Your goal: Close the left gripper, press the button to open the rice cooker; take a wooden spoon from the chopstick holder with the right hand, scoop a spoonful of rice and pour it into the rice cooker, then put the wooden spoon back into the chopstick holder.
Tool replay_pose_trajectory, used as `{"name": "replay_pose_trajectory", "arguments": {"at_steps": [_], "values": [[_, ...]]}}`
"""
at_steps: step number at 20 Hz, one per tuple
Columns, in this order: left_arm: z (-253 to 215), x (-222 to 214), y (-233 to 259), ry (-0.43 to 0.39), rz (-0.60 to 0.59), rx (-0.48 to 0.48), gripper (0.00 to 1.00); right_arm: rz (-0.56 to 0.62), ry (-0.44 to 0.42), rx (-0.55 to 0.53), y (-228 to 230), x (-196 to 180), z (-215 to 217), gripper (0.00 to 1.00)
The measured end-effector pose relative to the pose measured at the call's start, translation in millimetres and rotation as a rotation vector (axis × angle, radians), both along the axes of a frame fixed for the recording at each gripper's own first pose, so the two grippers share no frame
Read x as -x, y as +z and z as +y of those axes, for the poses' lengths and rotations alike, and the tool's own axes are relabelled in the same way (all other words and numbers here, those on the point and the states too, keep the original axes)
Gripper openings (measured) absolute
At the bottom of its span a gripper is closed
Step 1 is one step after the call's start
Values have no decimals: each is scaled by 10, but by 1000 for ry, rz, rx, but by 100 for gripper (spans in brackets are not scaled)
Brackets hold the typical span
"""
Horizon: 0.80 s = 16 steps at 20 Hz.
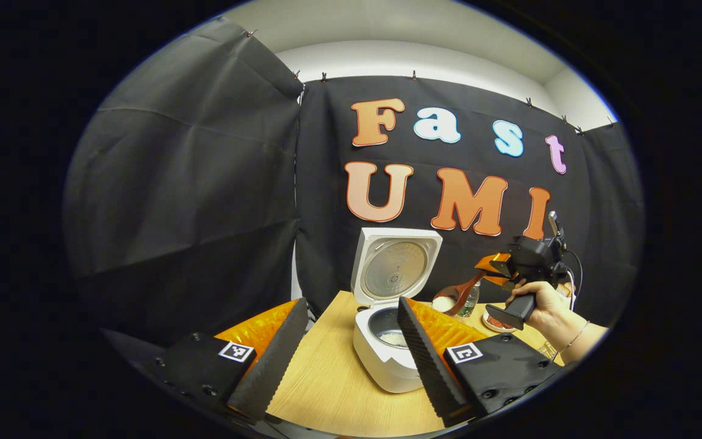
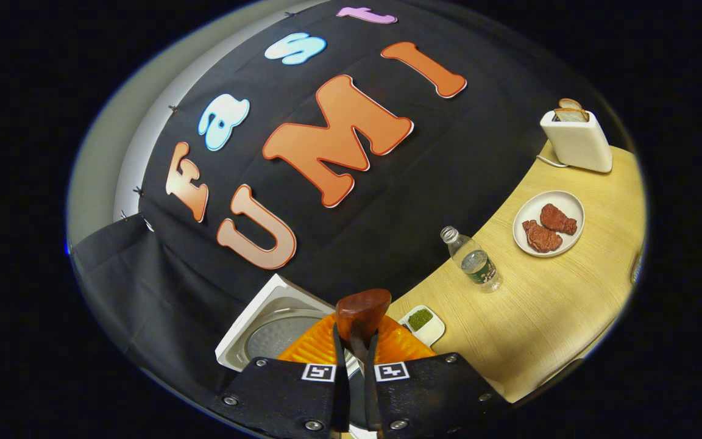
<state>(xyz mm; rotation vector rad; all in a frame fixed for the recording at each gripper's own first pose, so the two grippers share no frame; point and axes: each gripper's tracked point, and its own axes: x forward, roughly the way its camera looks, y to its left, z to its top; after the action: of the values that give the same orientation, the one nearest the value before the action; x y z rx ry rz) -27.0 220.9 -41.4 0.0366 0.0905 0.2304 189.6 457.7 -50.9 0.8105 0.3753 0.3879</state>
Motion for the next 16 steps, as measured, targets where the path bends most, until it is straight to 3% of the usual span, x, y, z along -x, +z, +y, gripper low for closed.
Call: {"name": "replay_pose_trajectory", "arguments": {"at_steps": [16], "values": [[76, 46, -61, 6, -4, 14, 99, -128, 69, 140, 180, 117, 214, 9]]}}
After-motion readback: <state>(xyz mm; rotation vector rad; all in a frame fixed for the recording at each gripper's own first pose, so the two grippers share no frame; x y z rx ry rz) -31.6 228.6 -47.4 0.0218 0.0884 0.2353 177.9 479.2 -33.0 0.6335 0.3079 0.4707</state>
